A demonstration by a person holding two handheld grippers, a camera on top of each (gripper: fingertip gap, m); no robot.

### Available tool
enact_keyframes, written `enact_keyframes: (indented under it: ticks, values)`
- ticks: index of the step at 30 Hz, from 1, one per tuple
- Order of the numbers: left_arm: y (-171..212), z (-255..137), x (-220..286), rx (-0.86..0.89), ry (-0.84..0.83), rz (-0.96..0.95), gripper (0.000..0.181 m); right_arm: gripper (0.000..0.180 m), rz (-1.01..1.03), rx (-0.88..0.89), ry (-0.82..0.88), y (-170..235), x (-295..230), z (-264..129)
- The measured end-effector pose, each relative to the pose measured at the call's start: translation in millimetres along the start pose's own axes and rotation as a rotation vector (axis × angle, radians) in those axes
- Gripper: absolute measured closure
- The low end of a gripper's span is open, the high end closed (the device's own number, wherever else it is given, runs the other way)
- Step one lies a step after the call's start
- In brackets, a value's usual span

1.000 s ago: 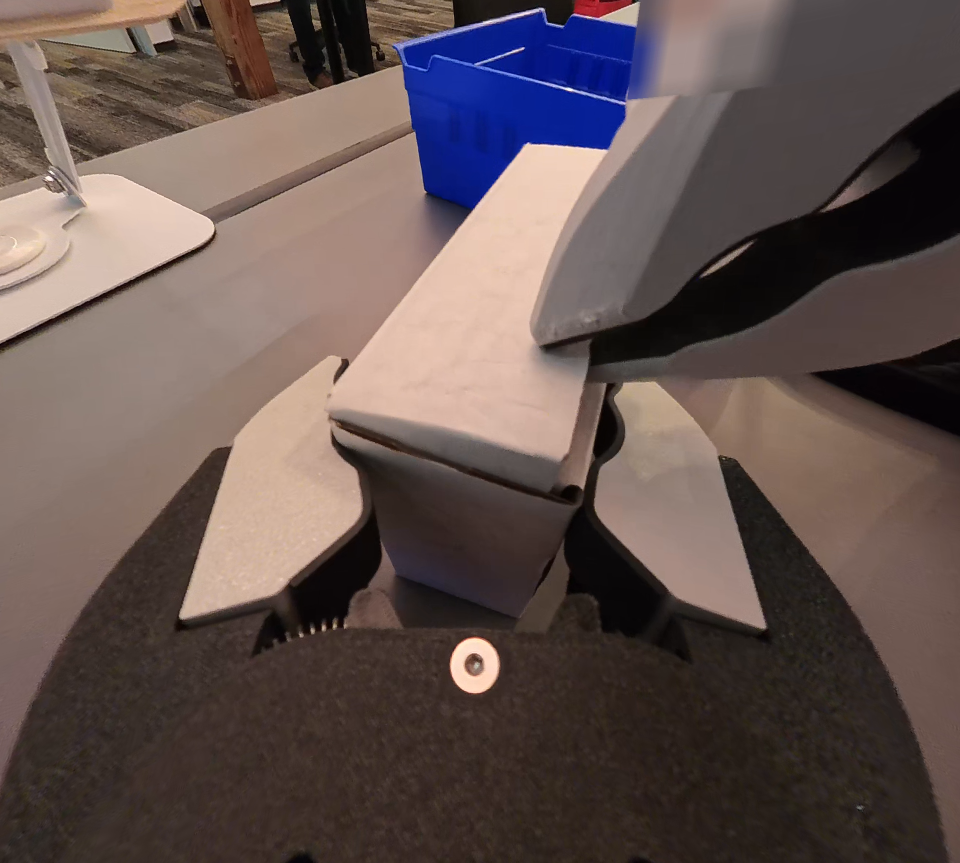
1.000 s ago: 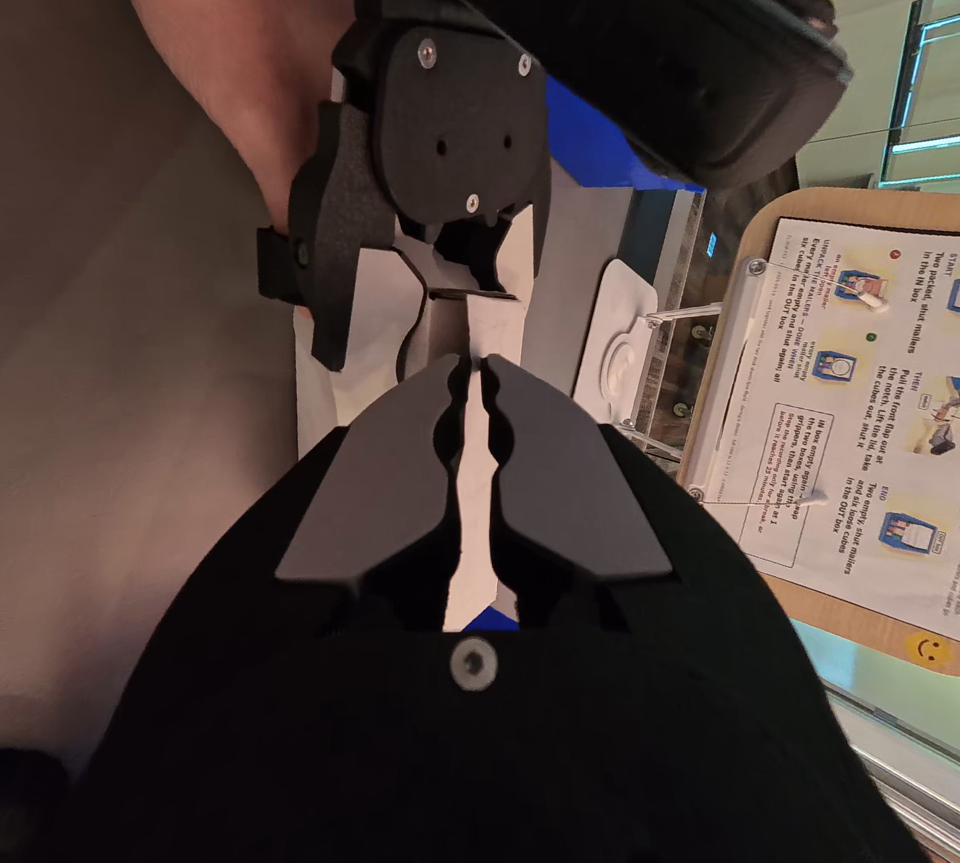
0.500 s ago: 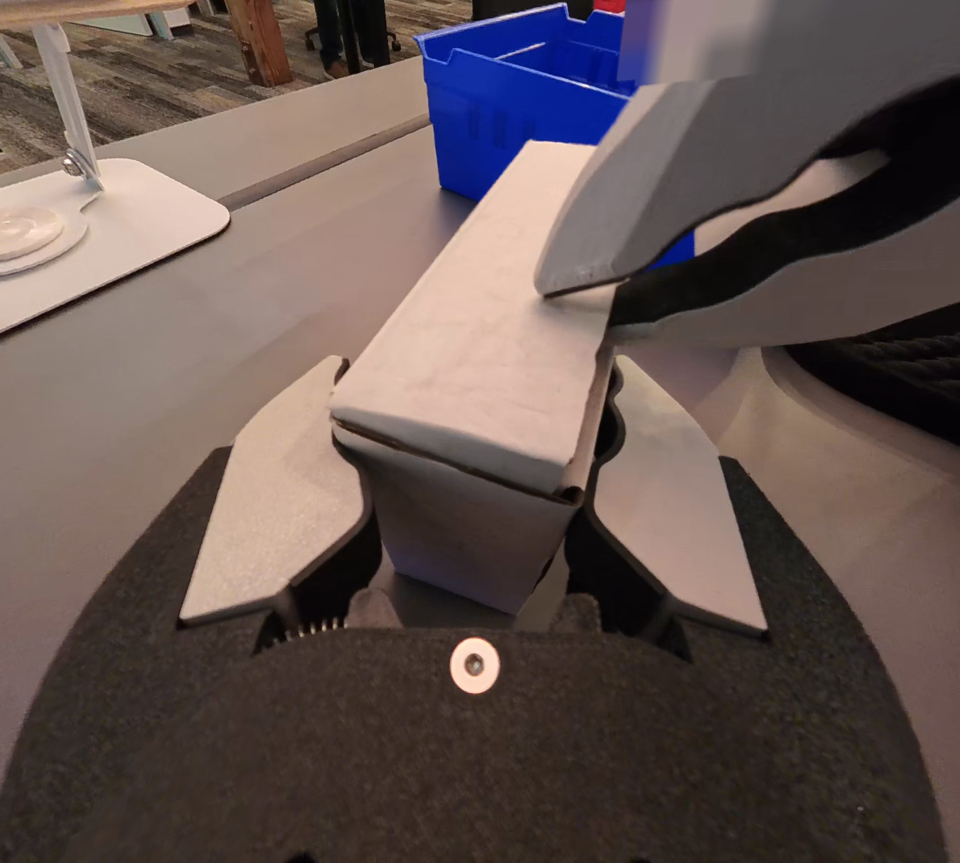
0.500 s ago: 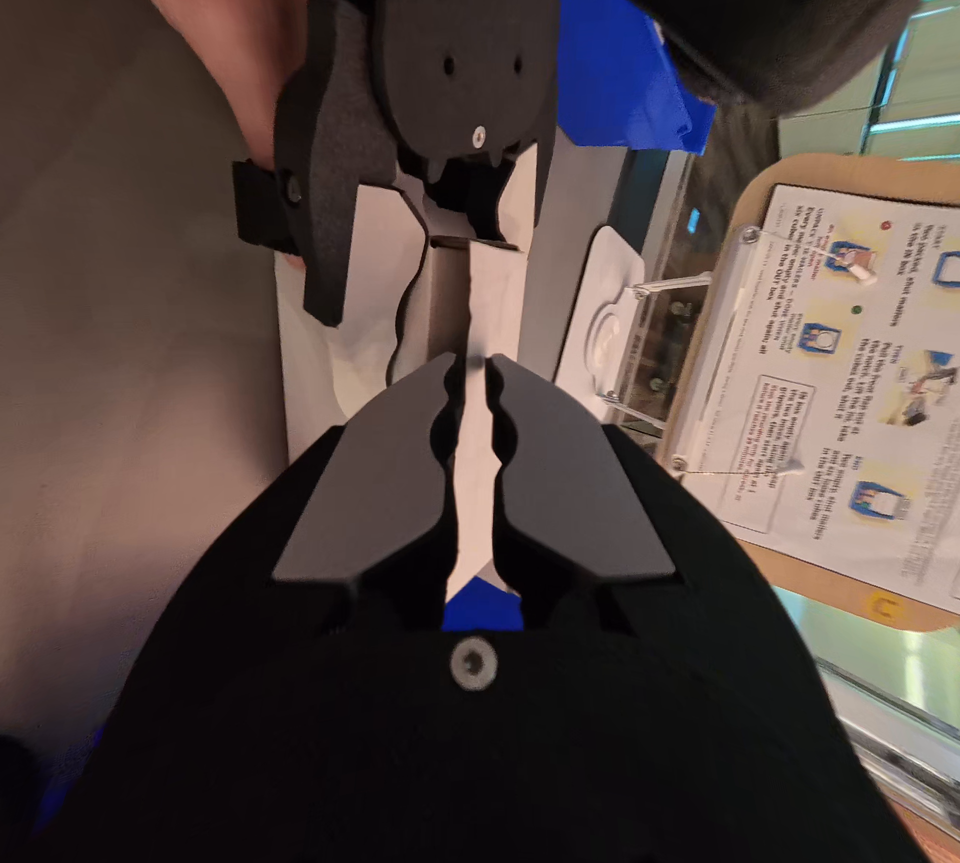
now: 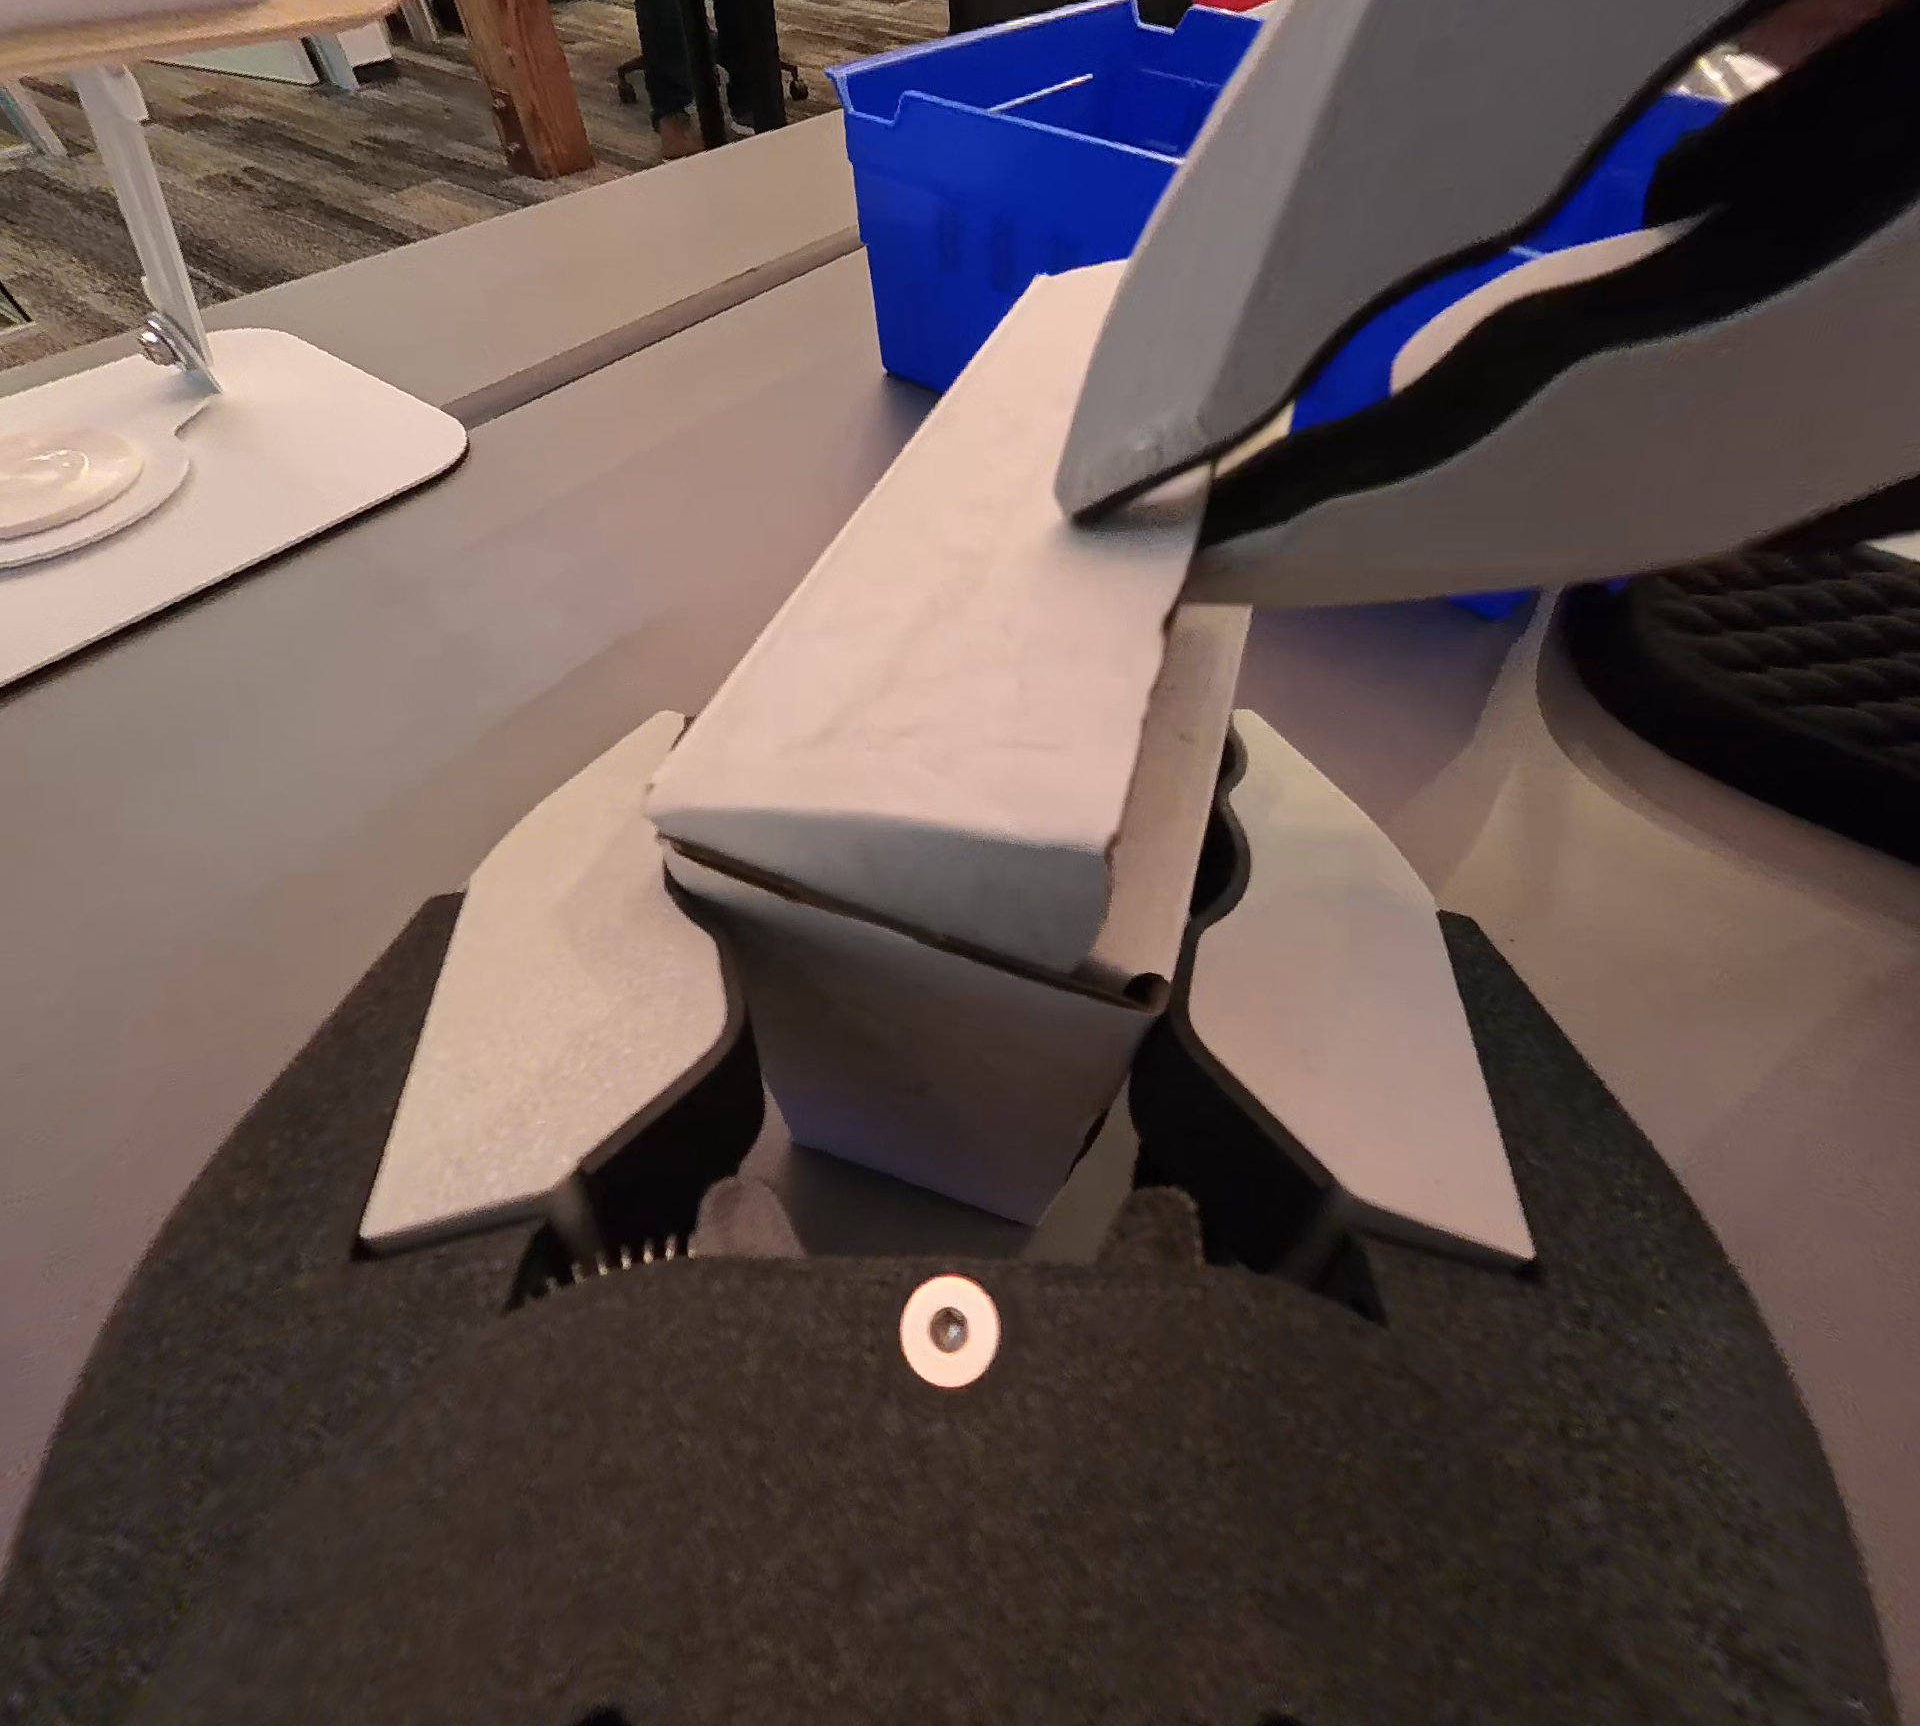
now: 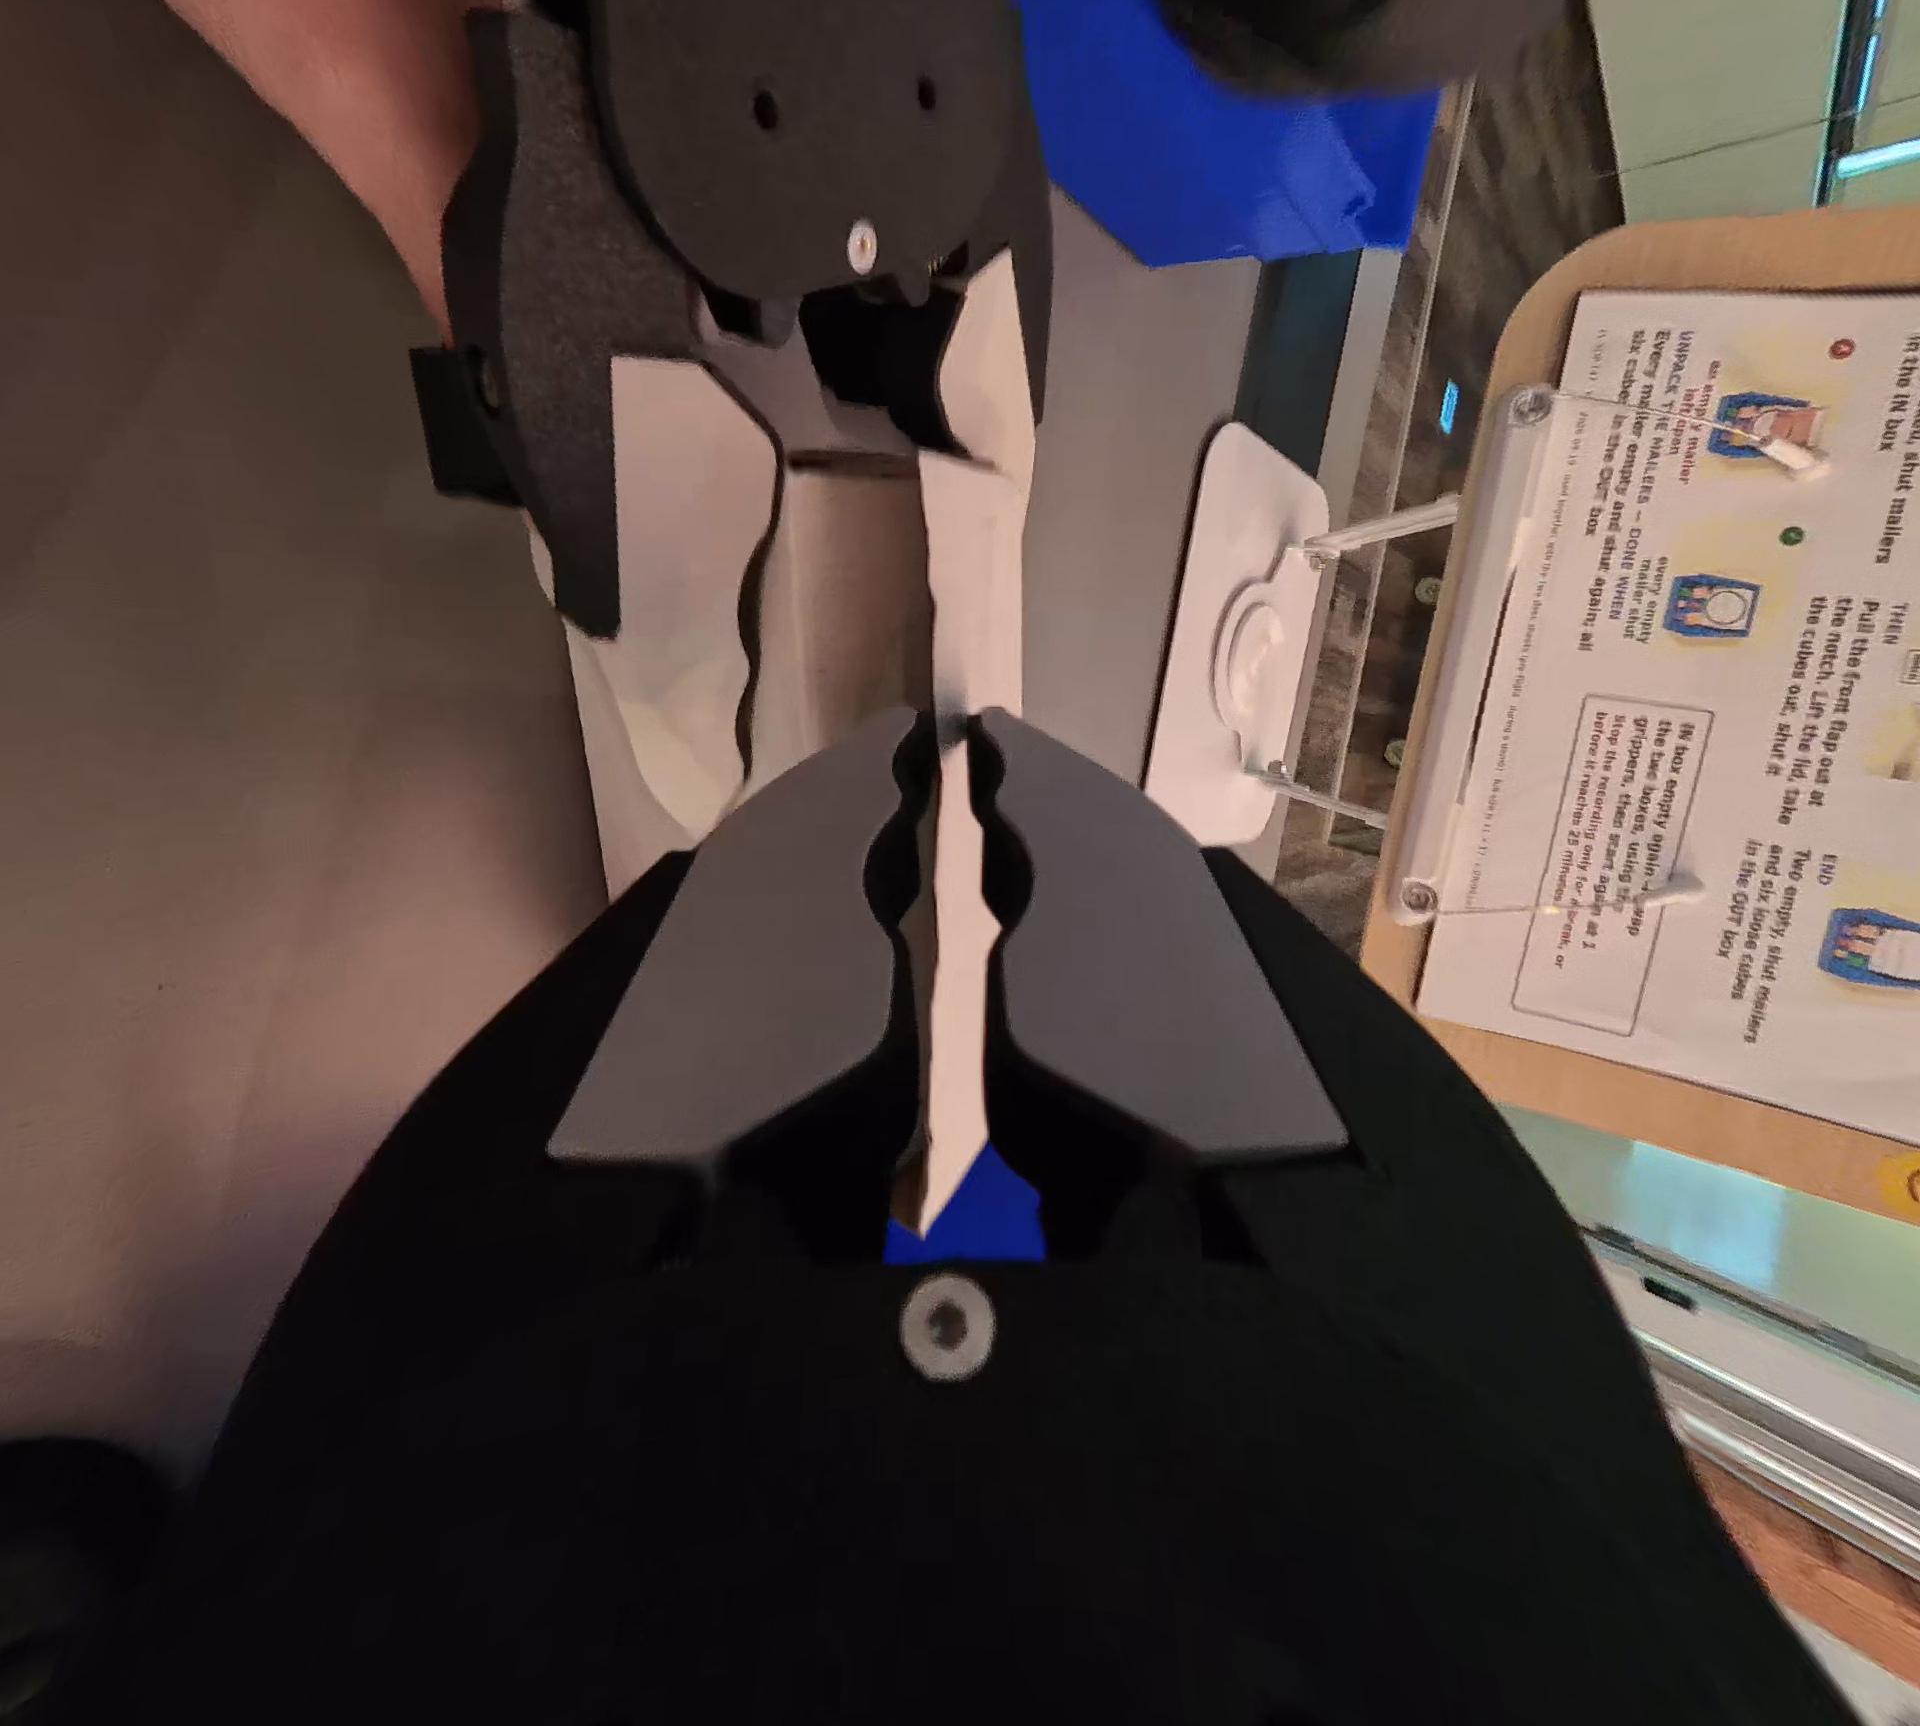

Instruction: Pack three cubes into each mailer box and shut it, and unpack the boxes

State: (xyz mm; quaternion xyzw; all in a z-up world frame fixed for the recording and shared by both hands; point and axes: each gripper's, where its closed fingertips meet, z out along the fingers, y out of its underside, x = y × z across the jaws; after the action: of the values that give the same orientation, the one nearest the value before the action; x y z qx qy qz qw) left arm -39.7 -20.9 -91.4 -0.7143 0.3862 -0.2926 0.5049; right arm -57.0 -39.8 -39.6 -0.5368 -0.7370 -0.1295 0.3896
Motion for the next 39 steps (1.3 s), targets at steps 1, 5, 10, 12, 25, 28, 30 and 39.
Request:
enact_keyframes:
  ticks: [1,5,10,12,25,28,30,39]
  values:
    - [0,0,0,0.0,-0.001,0.004,0.09,0.169,-0.01,-0.034,0.009,9,1,-1]
    - [0,0,0,-0.002,0.002,0.003,0.09,0.16,0.044,-0.078,-0.005,33,5,-1]
    - [0,-1,-2,-0.004,-0.004,-0.004,0.09,0.171,0.018,-0.061,0.0,31,6,0]
    - [1,-1,-1,-0.006,-0.002,0.001,0.09,0.172,0.041,-0.062,-0.009,30,7,-1]
    - [2,0,7,-0.026,0.032,0.018,0.09,0.166,0.059,-0.128,0.019,64,10,-2]
    - [3,-1,7,-0.029,0.034,0.031,0.09,0.171,0.113,-0.097,-0.033,64,6,-3]
    - [3,-1,10,-0.032,0.048,0.048,0.09,0.171,0.126,-0.104,-0.063,64,3,-5]
    - [4,-6,40,-0.051,0.094,0.269,0.091,0.168,0.371,-0.041,-0.343,60,-21,-42]
